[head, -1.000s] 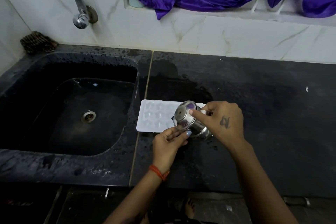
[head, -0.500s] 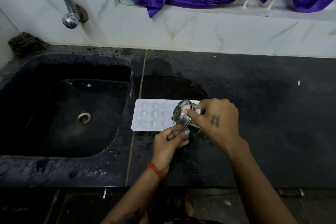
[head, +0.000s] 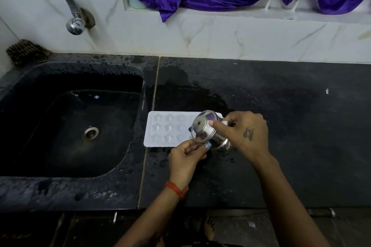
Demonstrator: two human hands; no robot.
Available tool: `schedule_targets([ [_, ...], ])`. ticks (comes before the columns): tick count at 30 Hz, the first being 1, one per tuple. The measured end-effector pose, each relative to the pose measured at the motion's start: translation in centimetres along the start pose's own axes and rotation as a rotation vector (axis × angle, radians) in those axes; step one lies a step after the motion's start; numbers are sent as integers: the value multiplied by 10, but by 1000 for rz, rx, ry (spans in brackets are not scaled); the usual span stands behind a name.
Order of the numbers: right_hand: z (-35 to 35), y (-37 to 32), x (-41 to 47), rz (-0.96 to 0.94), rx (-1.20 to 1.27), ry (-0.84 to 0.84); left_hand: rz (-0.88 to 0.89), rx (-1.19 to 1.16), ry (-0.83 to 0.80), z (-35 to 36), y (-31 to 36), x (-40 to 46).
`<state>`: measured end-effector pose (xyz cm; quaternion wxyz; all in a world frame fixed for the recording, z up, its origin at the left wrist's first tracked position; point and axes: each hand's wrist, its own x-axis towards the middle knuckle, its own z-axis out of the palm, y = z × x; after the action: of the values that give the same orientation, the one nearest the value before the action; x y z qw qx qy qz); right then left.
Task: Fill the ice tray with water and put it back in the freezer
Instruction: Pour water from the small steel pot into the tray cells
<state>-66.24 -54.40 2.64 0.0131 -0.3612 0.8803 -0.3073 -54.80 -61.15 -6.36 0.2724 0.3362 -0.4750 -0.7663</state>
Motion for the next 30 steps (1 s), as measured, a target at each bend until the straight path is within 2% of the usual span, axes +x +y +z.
schedule_targets([
  [4, -3, 7, -1, 45, 42, 25, 18, 33, -19, 4, 1, 2],
  [11, -8, 8, -2, 0, -108, 28, -95, -82, -107, 11, -5, 1],
  [23, -5, 5, -1, -60, -256, 8, -184, -168, -109, 14, -16, 4],
  [30, -6, 9, 0, -66, -218, 6, -162, -149, -97, 17, -15, 3],
])
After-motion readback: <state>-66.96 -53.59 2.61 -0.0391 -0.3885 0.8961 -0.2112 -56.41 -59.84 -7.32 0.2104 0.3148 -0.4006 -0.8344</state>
